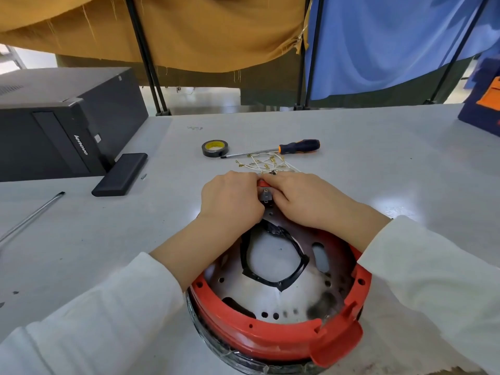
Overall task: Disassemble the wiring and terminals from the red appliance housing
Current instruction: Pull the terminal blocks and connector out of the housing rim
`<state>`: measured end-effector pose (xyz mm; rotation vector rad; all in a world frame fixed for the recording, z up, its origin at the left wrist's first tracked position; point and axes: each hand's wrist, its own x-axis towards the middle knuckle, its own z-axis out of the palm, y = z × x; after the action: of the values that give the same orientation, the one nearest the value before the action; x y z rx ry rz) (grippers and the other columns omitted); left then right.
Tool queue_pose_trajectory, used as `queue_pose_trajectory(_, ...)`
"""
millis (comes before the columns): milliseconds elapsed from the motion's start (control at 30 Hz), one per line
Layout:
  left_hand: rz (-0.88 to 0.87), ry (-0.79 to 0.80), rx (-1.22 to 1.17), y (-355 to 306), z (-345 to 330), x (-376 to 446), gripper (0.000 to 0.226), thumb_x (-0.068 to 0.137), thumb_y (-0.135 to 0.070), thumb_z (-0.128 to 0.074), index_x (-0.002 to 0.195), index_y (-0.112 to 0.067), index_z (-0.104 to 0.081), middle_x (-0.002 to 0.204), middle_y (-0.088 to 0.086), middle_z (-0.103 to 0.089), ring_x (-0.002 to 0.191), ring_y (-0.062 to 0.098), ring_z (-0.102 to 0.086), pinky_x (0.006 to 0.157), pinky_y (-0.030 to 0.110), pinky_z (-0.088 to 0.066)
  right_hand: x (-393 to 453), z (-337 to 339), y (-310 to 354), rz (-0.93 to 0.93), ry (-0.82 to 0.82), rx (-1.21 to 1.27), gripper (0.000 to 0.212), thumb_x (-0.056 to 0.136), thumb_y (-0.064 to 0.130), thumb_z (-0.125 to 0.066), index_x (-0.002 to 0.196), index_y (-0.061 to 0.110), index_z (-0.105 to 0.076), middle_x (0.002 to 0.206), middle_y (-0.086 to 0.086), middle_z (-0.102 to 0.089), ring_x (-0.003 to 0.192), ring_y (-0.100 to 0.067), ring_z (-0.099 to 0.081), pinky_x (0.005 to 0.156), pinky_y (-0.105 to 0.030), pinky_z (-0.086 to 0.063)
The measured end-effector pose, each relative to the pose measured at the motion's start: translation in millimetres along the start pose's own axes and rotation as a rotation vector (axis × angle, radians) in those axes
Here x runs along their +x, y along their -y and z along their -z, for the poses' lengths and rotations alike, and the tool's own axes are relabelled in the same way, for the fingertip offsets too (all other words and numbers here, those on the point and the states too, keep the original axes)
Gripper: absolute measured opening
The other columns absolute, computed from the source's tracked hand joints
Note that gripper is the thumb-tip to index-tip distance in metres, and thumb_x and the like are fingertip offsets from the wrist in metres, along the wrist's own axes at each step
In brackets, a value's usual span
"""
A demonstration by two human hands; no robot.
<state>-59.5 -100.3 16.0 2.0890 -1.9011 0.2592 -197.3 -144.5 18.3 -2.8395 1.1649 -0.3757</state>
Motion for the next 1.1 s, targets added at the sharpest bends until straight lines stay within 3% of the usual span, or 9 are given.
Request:
queue_pose_trajectory(267, -0.068, 0.035, -0.121, 7, -4, -6, 0.027, 0.084, -0.026, -0.050, 0.111, -0.029, -0.056, 0.110, -0.004, -0.064, 0.099, 0.024, -0.059, 0.066, 0.028, -0.034, -4, 6, 2, -0.015, 0.024, 0.042, 0.037, 0.093, 0.017, -0.043, 0.130, 0.022, -0.049, 0.126, -0.005, -0.060, 0.111, -0.028, -0.054, 0.087, -0.040, -0.045)
queue_pose_trajectory(400, -0.065, 0.024, -0.113, 10, -2, -1, 0.022, 0.082, -0.028, -0.054, 0.103, -0.028, -0.062, 0.100, 0.001, -0.067, 0.091, 0.029, -0.060, 0.063, 0.028, -0.035, -5, 5, 1, -0.095, -0.029, 0.094, 0.003, 0.089, 0.021, -0.051, 0.091, 0.019, -0.050, 0.092, -0.003, -0.061, 0.089, -0.026, -0.057, 0.064, -0.032, -0.035)
queue_pose_trajectory(467, -0.066, 0.006, -0.107, 10, -1, -2, 0.020, 0.080, -0.030, -0.054, 0.098, -0.026, -0.063, 0.094, 0.001, -0.068, 0.086, 0.029, -0.060, 0.061, 0.028, -0.036, -5, 5, 1, -0.103, -0.033, 0.091, 0.005, 0.089, 0.023, -0.052, 0.086, 0.019, -0.051, 0.087, -0.003, -0.061, 0.082, -0.023, -0.056, 0.062, -0.030, -0.032)
queue_pose_trajectory(700, -0.053, 0.002, -0.041, 8, -2, 1, 0.022, 0.080, -0.032, -0.058, 0.101, -0.026, -0.061, 0.094, 0.001, -0.066, 0.086, 0.028, -0.060, 0.061, 0.027, -0.034, -2, 3, 2, -0.091, -0.044, -0.014, 0.018, 0.088, 0.029, -0.052, 0.094, 0.014, -0.057, 0.093, -0.006, -0.063, 0.087, -0.026, -0.058, 0.065, -0.033, -0.038)
queue_pose_trajectory(867, -0.073, 0.026, 0.078, 2, -2, 1, 0.017, 0.076, -0.026, -0.057, 0.090, -0.024, -0.048, 0.092, 0.002, -0.063, 0.076, 0.027, -0.054, 0.054, 0.027, -0.025, -3, 2, 3, -0.077, -0.052, -0.051, 0.016, 0.089, 0.029, -0.050, 0.097, 0.015, -0.054, 0.099, -0.009, -0.063, 0.089, -0.028, -0.058, 0.066, -0.032, -0.039)
queue_pose_trajectory(967, -0.074, 0.041, 0.109, 0, -1, -1, 0.020, 0.077, -0.024, -0.057, 0.087, -0.025, -0.040, 0.095, 0.002, -0.062, 0.084, 0.028, -0.058, 0.057, 0.028, -0.026, -1, 2, 6, -0.098, -0.030, -0.089, 0.019, 0.090, 0.028, -0.051, 0.103, 0.014, -0.053, 0.104, -0.010, -0.062, 0.094, -0.030, -0.058, 0.069, -0.034, -0.043)
queue_pose_trajectory(1100, -0.071, 0.063, 0.131, -3, 1, 1, 0.020, 0.078, -0.026, -0.059, 0.095, -0.022, -0.051, 0.100, 0.003, -0.062, 0.090, 0.028, -0.059, 0.059, 0.029, -0.028, 2, 0, 12, -0.104, -0.001, -0.211, 0.026, 0.091, 0.024, -0.052, 0.112, 0.010, -0.047, 0.111, -0.012, -0.059, 0.096, -0.031, -0.058, 0.064, -0.031, -0.033)
